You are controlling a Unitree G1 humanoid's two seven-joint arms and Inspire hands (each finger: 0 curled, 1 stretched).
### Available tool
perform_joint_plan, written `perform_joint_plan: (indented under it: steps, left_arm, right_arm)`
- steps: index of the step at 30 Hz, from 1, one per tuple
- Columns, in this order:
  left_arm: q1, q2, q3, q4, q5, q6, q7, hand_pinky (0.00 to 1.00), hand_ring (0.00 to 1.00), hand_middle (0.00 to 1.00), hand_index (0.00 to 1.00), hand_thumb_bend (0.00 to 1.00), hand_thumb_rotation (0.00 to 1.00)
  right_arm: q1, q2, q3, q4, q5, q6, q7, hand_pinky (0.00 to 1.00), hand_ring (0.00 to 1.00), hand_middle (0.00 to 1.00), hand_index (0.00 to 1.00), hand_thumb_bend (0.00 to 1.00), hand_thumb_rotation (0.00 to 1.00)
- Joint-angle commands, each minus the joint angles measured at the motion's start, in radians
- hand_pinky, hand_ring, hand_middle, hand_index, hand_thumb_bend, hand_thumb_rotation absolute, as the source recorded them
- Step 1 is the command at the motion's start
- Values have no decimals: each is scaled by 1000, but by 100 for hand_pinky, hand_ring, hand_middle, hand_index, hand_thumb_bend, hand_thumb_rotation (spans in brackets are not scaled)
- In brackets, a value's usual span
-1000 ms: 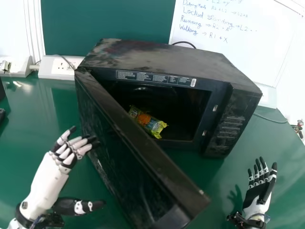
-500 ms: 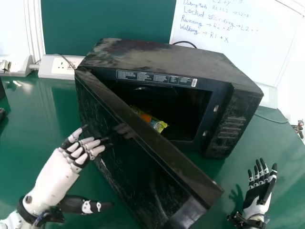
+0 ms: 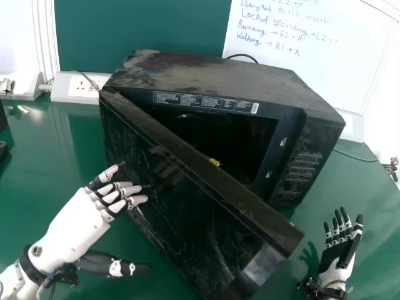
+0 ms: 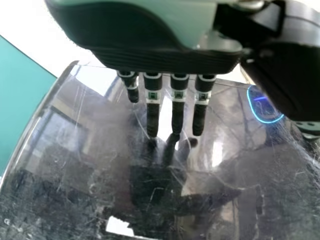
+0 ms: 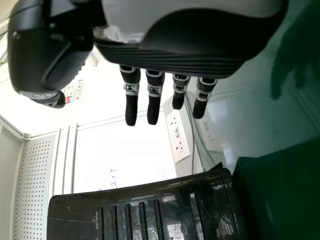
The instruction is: Put biscuit inside oven
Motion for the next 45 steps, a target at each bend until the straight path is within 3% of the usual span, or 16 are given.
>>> perform_joint_plan:
  steps: [1, 11, 16, 21, 29, 35, 45]
  left_arm:
    - [-8, 29, -20, -25, -19, 15, -25, 75, 78, 85, 82, 86, 83]
    - [-35, 84, -44, -43, -68, 52, -95, 70, 77, 84, 82, 81, 75]
    - [-63, 106, -56, -29, -83, 57, -123, 74, 80, 86, 83, 81, 72]
    - [-96, 122, -66, -10, -93, 60, -138, 75, 80, 85, 83, 83, 74]
    - [-129, 147, -74, 11, -108, 61, -154, 74, 80, 84, 82, 85, 78]
    - [-154, 166, -79, 23, -106, 58, -163, 73, 79, 84, 83, 84, 82]
    - [-214, 203, -104, 83, -157, 48, -219, 77, 80, 85, 84, 81, 79]
  right_arm:
    - [1, 10, -9, 3, 3, 3, -6, 92, 92, 89, 84, 74, 42]
    - [0, 9, -8, 8, -14, -13, -13, 95, 92, 90, 85, 75, 43]
    - [0, 4, -10, -1, -12, -7, -20, 94, 92, 90, 85, 69, 44]
    - [1, -6, -8, 3, -28, -9, -22, 94, 93, 92, 89, 66, 49]
    - [-4, -2, -21, 23, -25, -23, -22, 97, 94, 92, 90, 68, 57]
    - [-8, 6, -38, 25, 2, -13, -24, 98, 95, 93, 91, 63, 59]
    - [-14, 6, -42, 44, -2, -23, -29, 97, 95, 93, 91, 60, 62]
